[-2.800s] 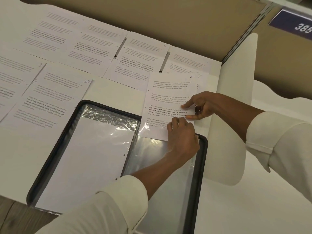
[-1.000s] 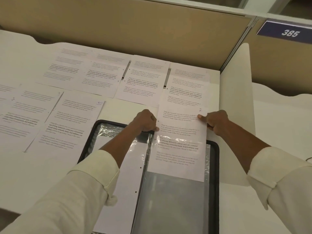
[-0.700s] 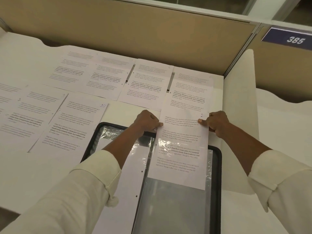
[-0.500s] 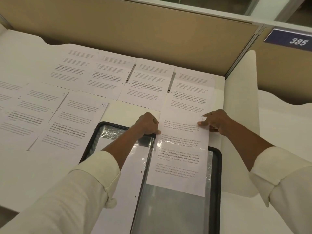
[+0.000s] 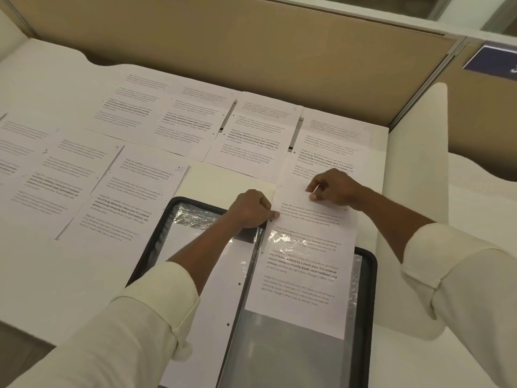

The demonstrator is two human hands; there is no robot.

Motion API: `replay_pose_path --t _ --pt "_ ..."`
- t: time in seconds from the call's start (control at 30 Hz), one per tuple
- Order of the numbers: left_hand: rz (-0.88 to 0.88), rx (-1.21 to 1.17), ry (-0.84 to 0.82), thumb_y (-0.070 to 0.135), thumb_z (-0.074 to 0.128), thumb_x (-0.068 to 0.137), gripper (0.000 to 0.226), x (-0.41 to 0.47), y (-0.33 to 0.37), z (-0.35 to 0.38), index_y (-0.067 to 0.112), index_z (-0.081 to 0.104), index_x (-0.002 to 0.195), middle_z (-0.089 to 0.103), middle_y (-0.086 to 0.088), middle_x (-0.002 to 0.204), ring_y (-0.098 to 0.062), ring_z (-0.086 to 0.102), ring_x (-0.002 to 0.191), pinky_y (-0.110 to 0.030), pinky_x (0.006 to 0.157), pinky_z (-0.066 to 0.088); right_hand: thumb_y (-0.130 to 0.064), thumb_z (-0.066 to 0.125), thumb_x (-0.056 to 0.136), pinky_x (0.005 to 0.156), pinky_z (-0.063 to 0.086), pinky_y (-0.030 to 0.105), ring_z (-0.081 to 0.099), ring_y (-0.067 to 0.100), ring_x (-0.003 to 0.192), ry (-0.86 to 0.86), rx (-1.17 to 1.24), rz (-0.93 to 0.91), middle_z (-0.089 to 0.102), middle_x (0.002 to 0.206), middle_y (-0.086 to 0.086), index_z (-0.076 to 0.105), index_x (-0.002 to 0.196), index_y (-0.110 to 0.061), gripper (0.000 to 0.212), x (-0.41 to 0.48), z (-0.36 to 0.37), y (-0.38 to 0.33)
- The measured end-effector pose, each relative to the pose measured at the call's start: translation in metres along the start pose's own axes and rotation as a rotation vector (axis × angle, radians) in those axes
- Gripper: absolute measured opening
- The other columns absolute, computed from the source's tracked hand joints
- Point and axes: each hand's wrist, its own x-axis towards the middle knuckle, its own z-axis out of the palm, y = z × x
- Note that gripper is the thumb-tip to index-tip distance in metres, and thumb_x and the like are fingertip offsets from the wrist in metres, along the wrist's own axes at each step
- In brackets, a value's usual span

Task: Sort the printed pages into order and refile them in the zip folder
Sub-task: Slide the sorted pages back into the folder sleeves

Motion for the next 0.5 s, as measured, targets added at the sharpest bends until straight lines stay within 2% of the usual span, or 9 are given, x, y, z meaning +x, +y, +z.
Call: replay_pose_path --t 0.13,0.27,0.5 --pt "0.002 -0.028 0.021 0.030 0.086 0.088 0.027 -0.002 0.000 -0.002 0.011 0.070 0.099 0.075 -0.005 0.097 -0.025 0.074 0.093 -0.044 0.092 0.061 -0.013 0.088 0.083 0.079 0.050 0.029 0.062 0.013 0.081 -0.051 0.013 -0.020 0.072 0.086 -0.002 0.079 0.092 -0.020 0.015 -0.003 0.008 -0.001" --pt "0.015 -0.063 0.033 0.029 0.086 0.088 0.022 -0.003 -0.006 0.000 0.013 0.071 0.095 0.076 -0.002 0.095 -0.021 0.074 0.091 -0.044 0.092 0.062 -0.012 0.090 0.081 0.077 0.047 0.023 0.064 0.011 0.081 -0.187 -0.001 -0.001 0.075 0.090 0.002 0.081 0.095 -0.015 0.017 -0.011 0.012 0.003" --pt "0.079 -0.048 0.090 0.033 0.083 0.090 0.023 -0.011 -0.015 0.004 0.015 0.072 0.100 0.071 0.004 0.094 -0.014 0.069 0.090 -0.027 0.080 0.055 -0.016 0.092 0.079 0.080 0.050 0.027 0.068 0.012 0.082 -0.272 -0.012 0.002 0.078 0.086 0.001 0.081 0.091 -0.018 0.017 -0.029 0.034 0.008"
